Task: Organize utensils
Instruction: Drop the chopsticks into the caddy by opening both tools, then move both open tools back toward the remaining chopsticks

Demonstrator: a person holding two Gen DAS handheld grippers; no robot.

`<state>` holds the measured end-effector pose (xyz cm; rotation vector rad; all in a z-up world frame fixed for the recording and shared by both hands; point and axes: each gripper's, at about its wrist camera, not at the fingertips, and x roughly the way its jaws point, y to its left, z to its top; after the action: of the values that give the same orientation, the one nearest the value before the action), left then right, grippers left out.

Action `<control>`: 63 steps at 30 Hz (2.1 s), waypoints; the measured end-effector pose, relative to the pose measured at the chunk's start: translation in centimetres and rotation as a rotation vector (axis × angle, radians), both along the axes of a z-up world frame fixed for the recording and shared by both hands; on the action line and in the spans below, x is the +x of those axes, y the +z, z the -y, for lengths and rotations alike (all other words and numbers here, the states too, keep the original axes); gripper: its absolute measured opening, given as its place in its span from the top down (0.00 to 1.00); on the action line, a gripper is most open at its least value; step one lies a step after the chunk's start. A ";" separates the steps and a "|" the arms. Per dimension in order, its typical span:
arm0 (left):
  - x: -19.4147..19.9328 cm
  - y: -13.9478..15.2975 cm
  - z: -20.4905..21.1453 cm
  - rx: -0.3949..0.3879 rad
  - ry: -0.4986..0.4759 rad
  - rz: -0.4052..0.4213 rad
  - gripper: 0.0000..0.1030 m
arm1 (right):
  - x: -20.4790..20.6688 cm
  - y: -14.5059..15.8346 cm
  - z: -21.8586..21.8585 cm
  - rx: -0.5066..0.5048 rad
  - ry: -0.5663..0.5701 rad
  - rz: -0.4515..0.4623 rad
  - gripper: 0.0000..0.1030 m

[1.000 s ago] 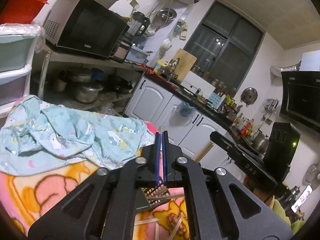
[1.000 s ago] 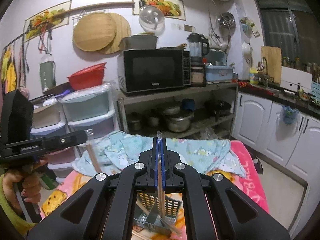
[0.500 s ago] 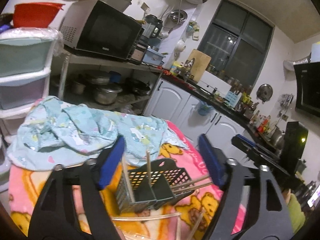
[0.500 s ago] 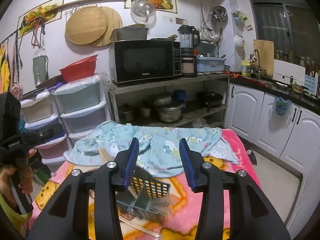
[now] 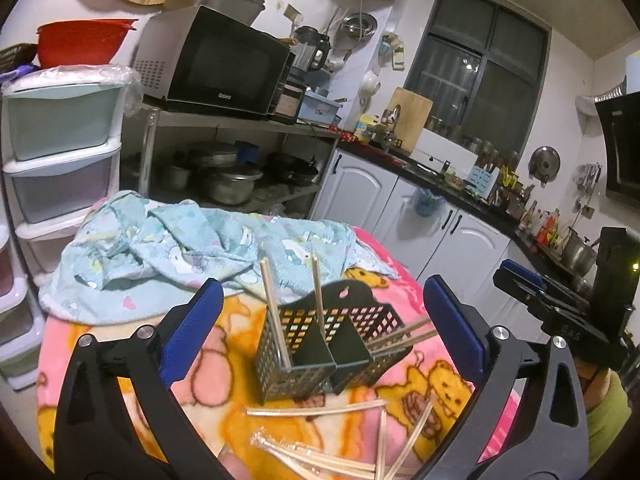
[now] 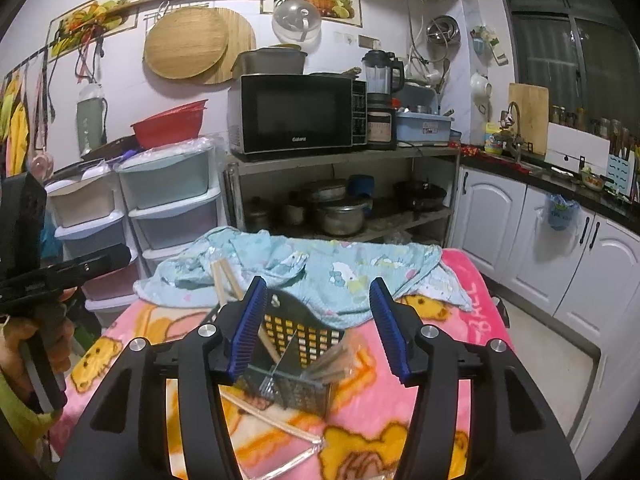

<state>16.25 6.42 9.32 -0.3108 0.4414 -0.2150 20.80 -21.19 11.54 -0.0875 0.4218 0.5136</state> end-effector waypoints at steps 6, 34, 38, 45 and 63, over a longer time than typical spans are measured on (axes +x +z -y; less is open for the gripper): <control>-0.9 -1.1 0.1 -0.002 0.000 -0.023 0.10 | -1.2 -1.2 0.4 -0.006 0.001 -0.021 0.49; -3.3 -6.6 0.6 -0.021 0.015 -0.153 0.10 | -4.7 -6.6 1.4 -0.076 0.003 -0.126 0.45; -3.4 -7.7 0.8 -0.004 0.021 -0.182 0.10 | -5.0 -7.7 1.5 -0.095 -0.002 -0.148 0.43; -3.4 -9.7 0.7 0.003 0.031 -0.235 0.10 | -4.8 -10.0 2.4 -0.115 -0.033 -0.209 0.42; -1.8 -16.4 1.4 -0.030 0.024 -0.412 0.10 | -1.8 -15.3 6.0 -0.134 -0.175 -0.358 0.41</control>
<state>14.41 4.99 -7.08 -0.3911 0.8418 -0.1333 19.02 -27.19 -3.73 -0.0867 0.8074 0.3273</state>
